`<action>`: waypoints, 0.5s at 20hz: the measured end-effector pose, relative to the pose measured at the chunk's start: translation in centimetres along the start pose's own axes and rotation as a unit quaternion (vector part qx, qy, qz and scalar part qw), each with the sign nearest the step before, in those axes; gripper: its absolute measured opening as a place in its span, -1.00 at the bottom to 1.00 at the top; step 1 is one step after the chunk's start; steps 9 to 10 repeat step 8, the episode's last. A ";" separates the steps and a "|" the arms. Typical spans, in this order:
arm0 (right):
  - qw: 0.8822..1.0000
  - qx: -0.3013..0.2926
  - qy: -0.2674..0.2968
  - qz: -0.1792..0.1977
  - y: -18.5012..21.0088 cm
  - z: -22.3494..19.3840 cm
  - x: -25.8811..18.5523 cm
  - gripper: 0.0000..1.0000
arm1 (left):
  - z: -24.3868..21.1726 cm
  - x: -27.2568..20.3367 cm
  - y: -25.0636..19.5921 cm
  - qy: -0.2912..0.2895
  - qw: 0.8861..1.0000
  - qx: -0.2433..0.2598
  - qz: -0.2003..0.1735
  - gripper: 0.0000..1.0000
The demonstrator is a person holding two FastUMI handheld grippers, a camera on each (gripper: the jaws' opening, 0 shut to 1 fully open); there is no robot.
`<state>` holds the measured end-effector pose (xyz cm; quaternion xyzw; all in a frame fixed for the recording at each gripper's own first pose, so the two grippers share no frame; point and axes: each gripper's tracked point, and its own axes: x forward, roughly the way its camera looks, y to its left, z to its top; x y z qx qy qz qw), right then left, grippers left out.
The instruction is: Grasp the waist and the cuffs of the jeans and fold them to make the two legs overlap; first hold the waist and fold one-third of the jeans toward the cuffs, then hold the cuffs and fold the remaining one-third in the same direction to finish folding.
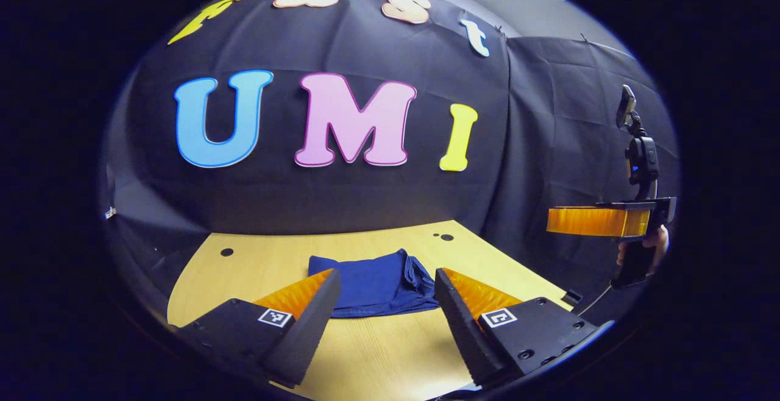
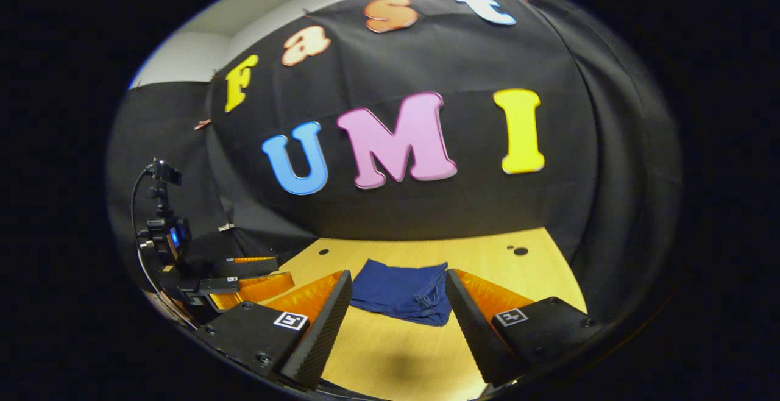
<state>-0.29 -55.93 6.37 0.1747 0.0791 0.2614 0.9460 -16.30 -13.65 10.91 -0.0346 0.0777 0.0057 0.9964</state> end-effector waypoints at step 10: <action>0.996 -0.025 -0.067 -0.056 4.3 4.5 -5.9 0.94 | 2.2 -11.0 2.6 -0.057 0.997 0.007 0.048 0.94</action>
